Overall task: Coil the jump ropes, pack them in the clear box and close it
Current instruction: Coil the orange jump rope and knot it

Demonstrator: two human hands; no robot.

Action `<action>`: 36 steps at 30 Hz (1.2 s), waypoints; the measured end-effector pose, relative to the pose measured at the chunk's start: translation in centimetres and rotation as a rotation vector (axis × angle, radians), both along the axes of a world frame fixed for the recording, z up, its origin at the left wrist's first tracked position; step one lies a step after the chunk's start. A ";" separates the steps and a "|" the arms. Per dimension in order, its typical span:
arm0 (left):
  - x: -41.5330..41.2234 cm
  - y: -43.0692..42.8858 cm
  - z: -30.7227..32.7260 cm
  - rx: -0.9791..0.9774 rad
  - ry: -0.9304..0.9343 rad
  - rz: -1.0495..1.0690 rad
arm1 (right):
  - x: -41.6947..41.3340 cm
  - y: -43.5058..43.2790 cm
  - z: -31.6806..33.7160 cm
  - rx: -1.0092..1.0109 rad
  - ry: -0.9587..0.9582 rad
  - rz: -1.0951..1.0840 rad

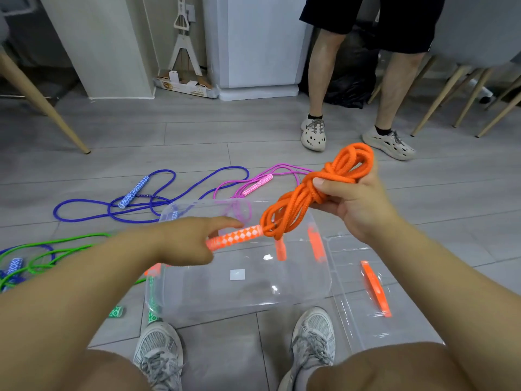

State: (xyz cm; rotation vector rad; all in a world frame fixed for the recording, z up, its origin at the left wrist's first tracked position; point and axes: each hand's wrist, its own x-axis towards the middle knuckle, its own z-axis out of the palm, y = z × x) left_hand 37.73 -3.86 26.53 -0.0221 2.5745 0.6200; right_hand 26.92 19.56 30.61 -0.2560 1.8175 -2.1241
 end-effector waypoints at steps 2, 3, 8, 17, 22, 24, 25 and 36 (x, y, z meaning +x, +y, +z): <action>-0.3 0.5 -0.3 0.135 0.017 0.038 | 0.4 -0.3 0.3 -0.028 0.017 0.056; -0.4 0.7 -0.6 0.234 0.048 0.071 | 0.6 -0.5 0.4 -0.026 0.038 0.075; -1.1 1.5 -0.7 0.673 0.134 0.360 | 0.8 -1.4 0.8 -0.014 0.040 0.006; -1.3 0.3 -0.5 0.393 0.261 0.462 | 0.2 -1.5 1.0 0.213 -0.051 -0.126; -0.8 -0.6 0.2 0.323 0.382 0.434 | -0.6 0.0 0.3 0.689 0.332 -0.004; -0.6 -0.8 0.4 0.284 0.401 0.409 | -1.1 0.4 0.4 0.719 0.327 -0.070; -0.5 -0.8 0.5 0.265 0.396 0.394 | -1.2 0.6 0.5 0.712 0.314 -0.111; -0.4 -0.6 0.1 0.059 0.420 0.286 | -0.9 2.2 1.5 0.480 0.331 -0.268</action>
